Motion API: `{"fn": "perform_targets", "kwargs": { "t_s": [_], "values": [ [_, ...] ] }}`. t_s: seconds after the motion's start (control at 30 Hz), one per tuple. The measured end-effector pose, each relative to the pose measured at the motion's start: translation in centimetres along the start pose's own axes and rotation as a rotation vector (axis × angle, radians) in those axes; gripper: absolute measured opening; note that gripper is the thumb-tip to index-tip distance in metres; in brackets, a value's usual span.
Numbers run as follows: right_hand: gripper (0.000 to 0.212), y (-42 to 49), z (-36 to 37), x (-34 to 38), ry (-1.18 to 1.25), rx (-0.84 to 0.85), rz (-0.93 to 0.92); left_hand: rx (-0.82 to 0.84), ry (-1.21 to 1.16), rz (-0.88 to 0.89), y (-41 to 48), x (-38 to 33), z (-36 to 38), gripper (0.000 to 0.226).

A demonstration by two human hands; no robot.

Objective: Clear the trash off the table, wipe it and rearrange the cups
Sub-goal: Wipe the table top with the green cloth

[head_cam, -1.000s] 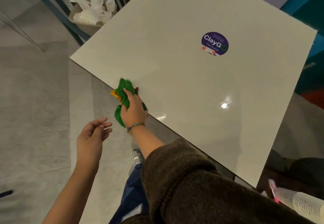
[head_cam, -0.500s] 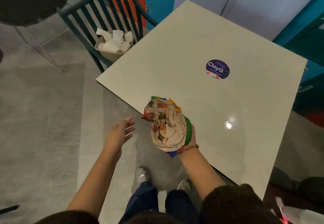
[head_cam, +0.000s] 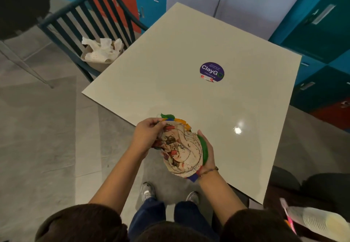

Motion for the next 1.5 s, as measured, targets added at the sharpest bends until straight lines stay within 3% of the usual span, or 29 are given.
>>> {"fn": "perform_targets", "kwargs": {
  "t_s": [0.1, 0.2, 0.3, 0.37, 0.5, 0.57, 0.67, 0.77, 0.87, 0.93, 1.07, 1.23, 1.5],
  "values": [
    [0.053, -0.6, -0.7, 1.0, 0.093, 0.019, -0.065, -0.147, 0.135, 0.102, -0.9, -1.3, 0.7, 0.011],
    [0.05, -1.2, -1.2, 1.8, 0.176, 0.016, -0.121, -0.239, 0.26, 0.356, -4.0, -3.9, 2.7, 0.008],
    [0.048, -1.7, -1.9, 3.6, 0.226, 0.038, -0.201, -0.099, 0.453, 0.661, -7.6, -4.7, 7.9, 0.008],
    [0.054, -2.0, -2.1, 4.4, 0.183, 0.062, -0.202, -0.019, 0.576, 0.751, -9.0, -3.5, 10.9, 0.01],
    [0.078, -3.2, -4.5, 5.9, 0.077, 0.05, -0.143, 0.141, 0.564, 0.672, -9.8, -1.7, 14.2, 0.027],
    [0.06, -4.4, -6.0, 7.4, -0.017, -0.001, -0.158, 0.295, 0.472, 0.59, -9.7, -1.4, 15.5, 0.031],
    [0.035, -6.2, -7.5, 11.0, -0.337, -0.097, -0.257, 0.487, 0.218, 0.409, -9.3, -1.0, 16.8, 0.02],
    [0.044, -8.5, -7.8, 15.9, -0.923, -0.281, -0.583, 0.428, 0.181, 0.378, -8.7, 0.2, 16.4, 0.01],
    [0.057, -9.5, -7.8, 18.5, -1.304, -0.307, -0.816, 0.316, 0.174, 0.324, -7.5, 1.6, 14.3, 0.011],
    [0.062, -8.5, -9.8, 19.3, -1.472, -0.354, -0.828, 0.242, 0.158, 0.273, -6.3, 2.3, 12.4, 0.009],
    [0.07, -4.8, -14.6, 18.5, -2.014, -0.544, -0.607, 0.116, 0.09, 0.227, -4.3, 2.9, 8.6, 0.016],
    [0.069, -2.8, -13.0, 15.9, -1.915, -0.684, -0.701, -0.015, 0.053, 0.209, -2.8, 4.4, 4.9, 0.018],
    [0.069, 6.3, -2.6, 4.4, -2.068, -0.283, -0.641, -0.033, 0.105, 0.179, -1.5, 6.1, -0.9, 0.021]
  ]
}}
Point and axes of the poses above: each hand's wrist, its own y-axis towards the middle knuckle, its own z-axis out of the palm, x = y × z, the point moved 8 cm from there along y, towards the middle knuckle, and after that the axes turned 13 degrees about y, right-handed, at the moved point
